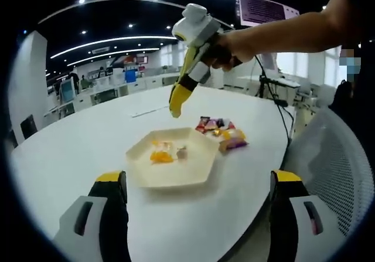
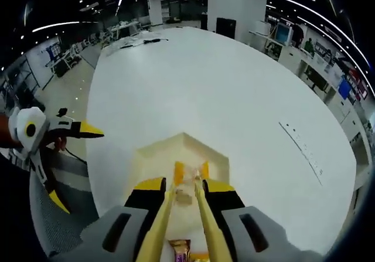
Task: Place the target food into the container with the food tongs after gripping and lifting it, then release it inside without dropping or visibly crushing the food.
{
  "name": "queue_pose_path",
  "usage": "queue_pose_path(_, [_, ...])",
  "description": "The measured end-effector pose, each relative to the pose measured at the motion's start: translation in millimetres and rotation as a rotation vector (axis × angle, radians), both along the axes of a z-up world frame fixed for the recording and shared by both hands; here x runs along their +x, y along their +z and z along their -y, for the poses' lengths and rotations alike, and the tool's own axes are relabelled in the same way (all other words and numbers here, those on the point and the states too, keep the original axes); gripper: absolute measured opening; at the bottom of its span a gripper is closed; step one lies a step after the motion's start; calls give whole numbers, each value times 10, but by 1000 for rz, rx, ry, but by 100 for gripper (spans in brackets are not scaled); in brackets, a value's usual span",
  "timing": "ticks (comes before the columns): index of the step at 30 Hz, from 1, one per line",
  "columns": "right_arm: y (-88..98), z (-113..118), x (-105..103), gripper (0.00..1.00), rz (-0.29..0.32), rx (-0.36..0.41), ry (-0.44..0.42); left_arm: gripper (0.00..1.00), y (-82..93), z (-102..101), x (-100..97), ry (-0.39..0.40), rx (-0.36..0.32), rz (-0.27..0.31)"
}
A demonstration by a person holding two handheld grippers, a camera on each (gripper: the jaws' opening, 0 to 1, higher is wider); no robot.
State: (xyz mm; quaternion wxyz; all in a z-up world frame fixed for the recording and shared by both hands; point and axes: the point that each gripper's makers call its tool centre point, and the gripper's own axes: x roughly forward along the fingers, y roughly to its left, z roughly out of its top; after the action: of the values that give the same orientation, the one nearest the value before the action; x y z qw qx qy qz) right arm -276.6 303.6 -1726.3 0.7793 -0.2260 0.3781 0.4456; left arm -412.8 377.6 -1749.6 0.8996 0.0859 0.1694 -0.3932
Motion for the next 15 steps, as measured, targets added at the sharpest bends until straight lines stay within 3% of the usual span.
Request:
queue_pose_path(10, [149, 249, 27, 24, 39, 18, 48, 100, -8, -9, 4, 7, -12, -14])
queue_pose_path(15, [149, 429, -59, 24, 66, 5, 125, 100, -10, -1, 0, 3, -15, -16])
